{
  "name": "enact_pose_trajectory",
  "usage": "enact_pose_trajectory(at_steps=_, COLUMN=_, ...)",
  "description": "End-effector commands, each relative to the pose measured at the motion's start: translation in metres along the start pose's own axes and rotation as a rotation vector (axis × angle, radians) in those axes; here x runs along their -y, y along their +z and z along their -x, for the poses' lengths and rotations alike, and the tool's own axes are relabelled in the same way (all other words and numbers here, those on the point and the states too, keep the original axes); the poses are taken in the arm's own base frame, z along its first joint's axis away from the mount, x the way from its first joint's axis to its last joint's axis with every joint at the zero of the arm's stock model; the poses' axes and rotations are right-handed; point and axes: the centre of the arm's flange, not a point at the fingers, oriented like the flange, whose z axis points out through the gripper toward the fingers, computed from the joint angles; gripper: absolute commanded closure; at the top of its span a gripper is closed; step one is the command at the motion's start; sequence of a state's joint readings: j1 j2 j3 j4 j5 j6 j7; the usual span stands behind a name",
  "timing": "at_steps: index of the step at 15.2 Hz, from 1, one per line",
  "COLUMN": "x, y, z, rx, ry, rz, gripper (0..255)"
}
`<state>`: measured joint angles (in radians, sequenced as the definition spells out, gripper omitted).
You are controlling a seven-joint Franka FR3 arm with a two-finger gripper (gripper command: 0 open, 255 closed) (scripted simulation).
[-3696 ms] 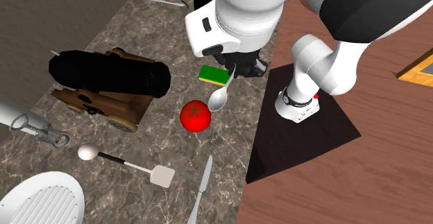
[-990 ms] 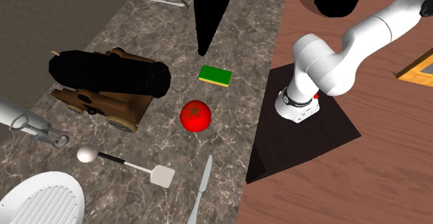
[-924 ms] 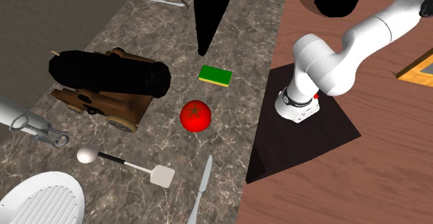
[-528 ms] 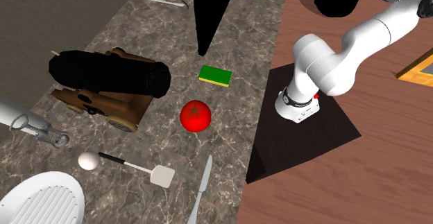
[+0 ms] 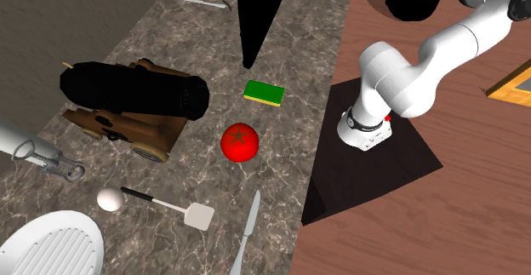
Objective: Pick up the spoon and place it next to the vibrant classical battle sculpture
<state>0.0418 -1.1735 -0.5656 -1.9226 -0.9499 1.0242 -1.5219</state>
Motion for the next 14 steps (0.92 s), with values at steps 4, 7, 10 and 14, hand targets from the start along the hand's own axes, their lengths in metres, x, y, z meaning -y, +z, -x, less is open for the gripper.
enact_pose_trajectory(at_steps=4, x=-0.005, y=0.016, z=0.063, rx=0.001, ry=-0.001, rz=0.0, gripper=255)
enact_pose_trajectory(at_steps=7, x=-0.008, y=0.025, z=0.101, rx=0.001, ry=-0.001, rz=0.0, gripper=255)
enact_pose_trajectory(at_steps=10, x=-0.011, y=0.033, z=0.137, rx=0.001, ry=-0.001, rz=0.0, gripper=255)
enact_pose_trajectory(at_steps=14, x=-0.008, y=0.054, z=0.132, rx=0.001, ry=-0.001, rz=0.0, gripper=255)
